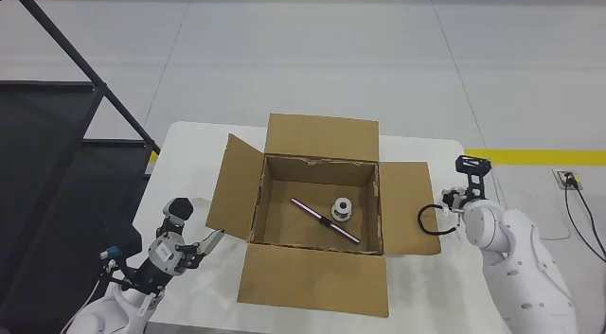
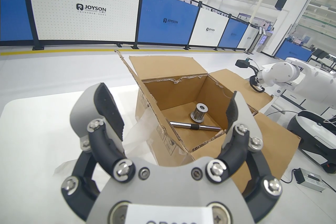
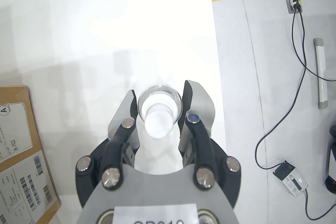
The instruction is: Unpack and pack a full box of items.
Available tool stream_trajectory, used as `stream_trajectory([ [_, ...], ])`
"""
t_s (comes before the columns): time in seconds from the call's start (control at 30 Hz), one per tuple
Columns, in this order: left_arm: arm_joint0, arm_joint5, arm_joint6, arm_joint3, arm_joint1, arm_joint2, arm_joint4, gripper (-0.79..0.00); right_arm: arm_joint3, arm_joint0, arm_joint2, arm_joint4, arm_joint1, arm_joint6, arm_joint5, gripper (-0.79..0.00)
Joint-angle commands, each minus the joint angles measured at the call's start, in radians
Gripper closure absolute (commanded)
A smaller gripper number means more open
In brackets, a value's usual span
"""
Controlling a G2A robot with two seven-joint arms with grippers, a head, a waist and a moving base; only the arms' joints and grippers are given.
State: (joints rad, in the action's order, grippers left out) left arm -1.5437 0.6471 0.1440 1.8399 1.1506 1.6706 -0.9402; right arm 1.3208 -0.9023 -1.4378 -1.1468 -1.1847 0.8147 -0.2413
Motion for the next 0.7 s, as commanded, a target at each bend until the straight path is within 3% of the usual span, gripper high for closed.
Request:
stream_trajectory([
  [0.0, 0.000, 0.001, -0.002, 0.000, 0.000, 0.000, 0.003, -0.785, 0.012, -0.005, -0.006, -0.001, 0.001, -0.004, -0.005, -0.388],
  [0.1, 0.002, 0.003, -0.003, 0.000, -0.001, 0.001, 0.003, -0.785, 0.060, -0.027, -0.030, 0.004, 0.003, -0.020, -0.018, -0.668],
  [0.2, 0.002, 0.004, -0.003, 0.003, -0.002, 0.002, 0.004, -0.785, 0.164, -0.079, -0.083, 0.016, 0.009, -0.061, -0.041, -0.720],
  [0.23, 0.001, 0.004, -0.002, 0.004, -0.002, 0.002, 0.004, -0.785, 0.211, -0.105, -0.103, 0.018, 0.010, -0.086, -0.058, -0.782],
  [0.43, -0.003, 0.006, 0.004, 0.010, -0.003, 0.006, 0.005, -0.785, 0.527, -0.255, -0.150, 0.008, 0.011, -0.161, -0.093, -0.785],
  [0.67, -0.018, -0.012, 0.044, 0.017, -0.002, 0.029, 0.018, -0.785, 0.726, -0.294, -0.033, 0.128, 0.008, -0.143, 0.168, -0.785],
])
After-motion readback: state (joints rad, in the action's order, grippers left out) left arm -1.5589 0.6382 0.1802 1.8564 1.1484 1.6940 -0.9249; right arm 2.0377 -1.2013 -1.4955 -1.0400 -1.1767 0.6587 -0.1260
